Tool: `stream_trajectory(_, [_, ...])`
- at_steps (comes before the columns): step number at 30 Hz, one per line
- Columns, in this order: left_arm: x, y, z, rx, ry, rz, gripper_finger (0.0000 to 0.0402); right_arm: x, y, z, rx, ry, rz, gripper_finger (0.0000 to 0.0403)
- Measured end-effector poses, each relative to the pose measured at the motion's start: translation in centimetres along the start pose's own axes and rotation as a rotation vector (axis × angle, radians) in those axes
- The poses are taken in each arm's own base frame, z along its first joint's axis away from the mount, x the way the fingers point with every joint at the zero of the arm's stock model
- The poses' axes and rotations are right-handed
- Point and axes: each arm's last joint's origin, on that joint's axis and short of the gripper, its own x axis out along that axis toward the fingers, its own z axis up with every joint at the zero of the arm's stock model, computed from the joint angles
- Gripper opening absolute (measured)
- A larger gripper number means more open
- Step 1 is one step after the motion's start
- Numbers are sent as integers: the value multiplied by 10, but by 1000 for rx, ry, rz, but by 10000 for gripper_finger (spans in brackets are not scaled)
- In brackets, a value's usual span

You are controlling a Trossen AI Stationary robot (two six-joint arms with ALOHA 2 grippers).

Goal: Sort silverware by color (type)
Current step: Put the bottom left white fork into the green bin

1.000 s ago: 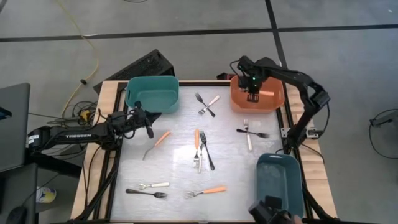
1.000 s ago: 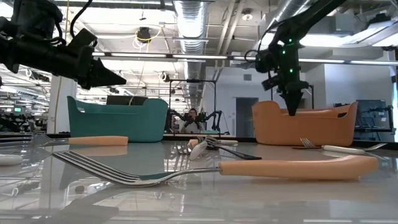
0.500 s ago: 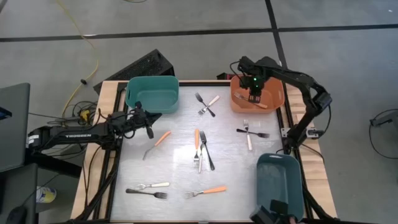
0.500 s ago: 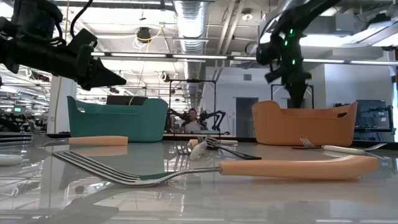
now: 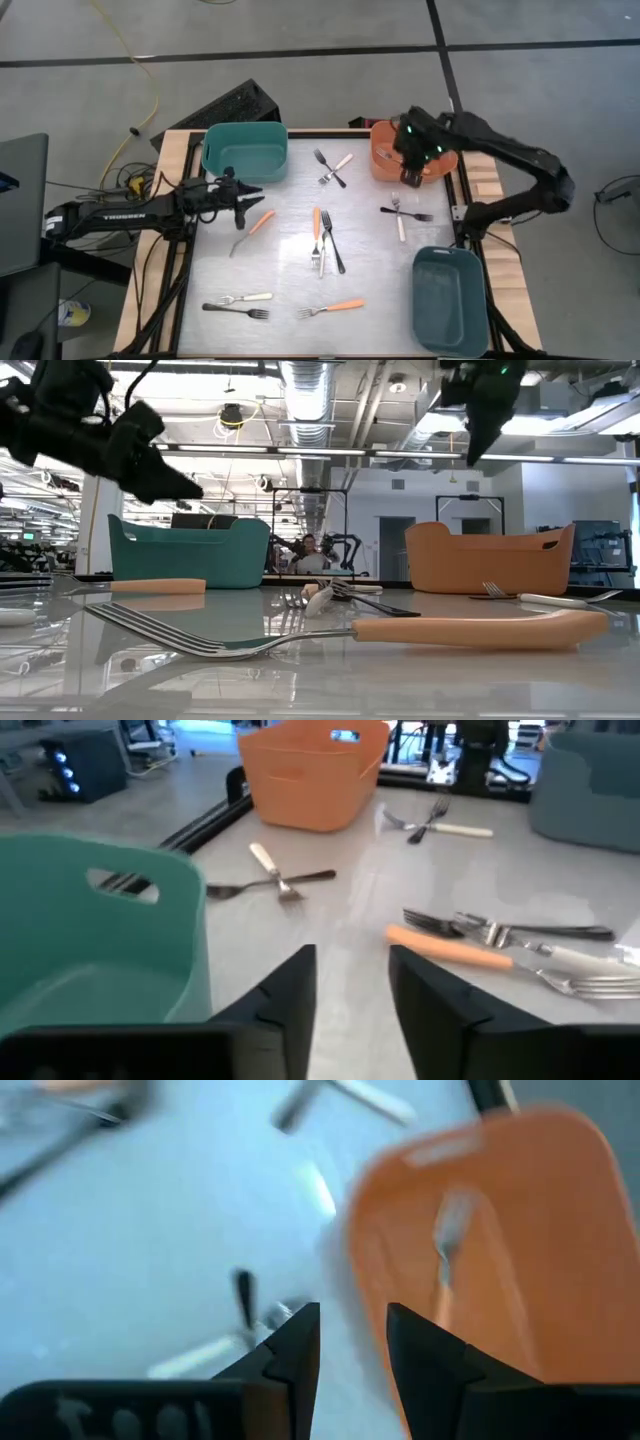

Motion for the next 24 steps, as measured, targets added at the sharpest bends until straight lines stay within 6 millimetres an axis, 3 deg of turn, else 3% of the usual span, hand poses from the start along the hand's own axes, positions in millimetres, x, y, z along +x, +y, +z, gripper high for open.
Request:
stream_trajectory(4, [0, -3, 15, 29, 34, -12, 158, -2, 33, -11, -92, -150, 57, 137])
stream_trajectory(12, [-1, -17, 31, 62, 40, -128, 193, 16, 83, -28, -238, -358, 182, 137])
stream_trajectory(17, [7, -31, 33, 57, 49, -209, 194, 30, 102, -26, -286, -409, 224, 137])
stream_trajectory(24, [34, -58, 30, 85, 165, -282, 194, 50, 119, -21, -330, -361, 242, 136])
